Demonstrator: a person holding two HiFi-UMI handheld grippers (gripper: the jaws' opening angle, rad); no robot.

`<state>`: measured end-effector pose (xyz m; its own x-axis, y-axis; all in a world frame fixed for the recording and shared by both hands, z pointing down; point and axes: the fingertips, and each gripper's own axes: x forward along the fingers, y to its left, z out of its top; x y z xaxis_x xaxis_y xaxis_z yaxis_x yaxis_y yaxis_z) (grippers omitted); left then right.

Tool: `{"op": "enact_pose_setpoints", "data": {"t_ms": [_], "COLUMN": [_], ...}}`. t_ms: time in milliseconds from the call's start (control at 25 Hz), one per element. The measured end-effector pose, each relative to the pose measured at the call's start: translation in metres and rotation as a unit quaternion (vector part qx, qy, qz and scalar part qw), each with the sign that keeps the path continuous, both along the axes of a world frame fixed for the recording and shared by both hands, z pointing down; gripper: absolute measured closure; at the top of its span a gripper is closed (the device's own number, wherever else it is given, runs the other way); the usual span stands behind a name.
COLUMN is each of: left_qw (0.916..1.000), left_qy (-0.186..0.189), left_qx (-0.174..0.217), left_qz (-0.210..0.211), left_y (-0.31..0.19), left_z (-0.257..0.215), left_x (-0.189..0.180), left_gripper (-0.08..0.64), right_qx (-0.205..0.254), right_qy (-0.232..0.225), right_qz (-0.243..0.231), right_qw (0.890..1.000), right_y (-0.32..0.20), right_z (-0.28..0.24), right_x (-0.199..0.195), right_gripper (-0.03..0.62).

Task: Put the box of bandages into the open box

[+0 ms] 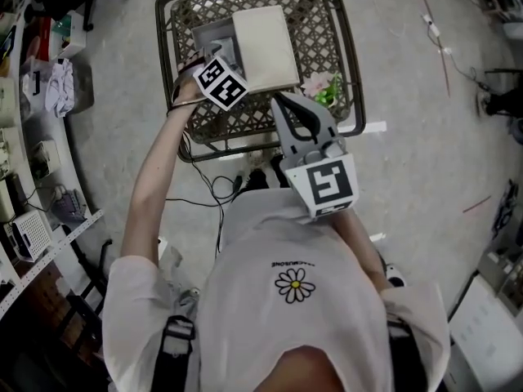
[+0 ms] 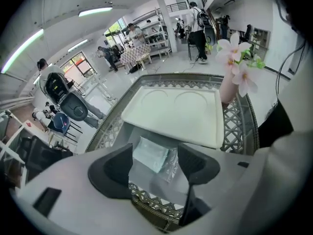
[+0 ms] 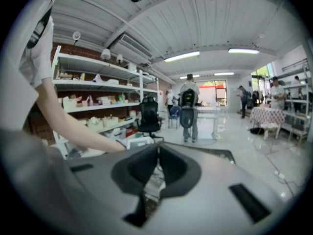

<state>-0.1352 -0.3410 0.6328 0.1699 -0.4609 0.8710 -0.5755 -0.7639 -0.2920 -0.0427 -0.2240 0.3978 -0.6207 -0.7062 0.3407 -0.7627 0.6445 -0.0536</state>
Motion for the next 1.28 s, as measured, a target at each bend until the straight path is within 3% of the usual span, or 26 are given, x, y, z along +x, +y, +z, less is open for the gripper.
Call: {"op": "enact_pose_setpoints", "data": {"t_ms": [200, 320, 520, 680, 800, 960, 1120, 1200, 1280], "left_qw": [0.9973, 0.9891, 0.9666, 0.9423, 0.9078, 0.8403, 0.7847, 0.7611, 0.7461], "left_qy": [0.025, 0.067, 0.13, 0.175, 0.239, 0.311, 0.372, 0.395, 0.402], "left_qx": [0.064, 0.119, 0.202, 0.266, 0.318, 0.396, 0.423, 0.426, 0.427], "left_qz": [-0.024, -0.056, -0.089, -0.103, -0.133, -0.201, -0.258, -0.288, -0.315], "left_y": [-0.016, -0.033, -0.047, -0.037, -0.015, 0.024, 0.068, 0.09, 0.109], "left_z": [-0.055, -0.108, -0.206, -0.277, -0.321, -0.358, -0.364, -0.357, -0.345], "left_x": [-0.001, -0.003, -0.009, -0.013, -0.016, -0.037, -0.052, -0.057, -0.062], "left_gripper": [0.259, 0.261, 0.294, 0.33, 0.397, 0.524, 0.535, 0.535, 0.535], "right_qx": [0.02, 0.034, 0.062, 0.095, 0.103, 0.101, 0.109, 0.112, 0.114], "right_qy": [-0.006, -0.011, -0.019, -0.02, -0.023, -0.036, -0.039, -0.039, -0.039], "right_qz": [-0.006, -0.01, -0.013, -0.013, -0.011, -0.009, -0.009, -0.01, -0.01], "right_qw": [1.0, 0.999, 0.998, 0.995, 0.994, 0.994, 0.993, 0.993, 0.993], "right_y": [0.008, 0.012, 0.012, 0.009, 0.012, 0.015, 0.015, 0.016, 0.018], "right_z": [-0.012, -0.021, -0.038, -0.054, -0.057, -0.063, -0.069, -0.068, -0.066], "right_x": [-0.003, -0.007, -0.017, -0.024, -0.025, -0.03, -0.034, -0.035, -0.036], "right_gripper": [0.56, 0.56, 0.56, 0.56, 0.56, 0.56, 0.56, 0.56, 0.56]}}
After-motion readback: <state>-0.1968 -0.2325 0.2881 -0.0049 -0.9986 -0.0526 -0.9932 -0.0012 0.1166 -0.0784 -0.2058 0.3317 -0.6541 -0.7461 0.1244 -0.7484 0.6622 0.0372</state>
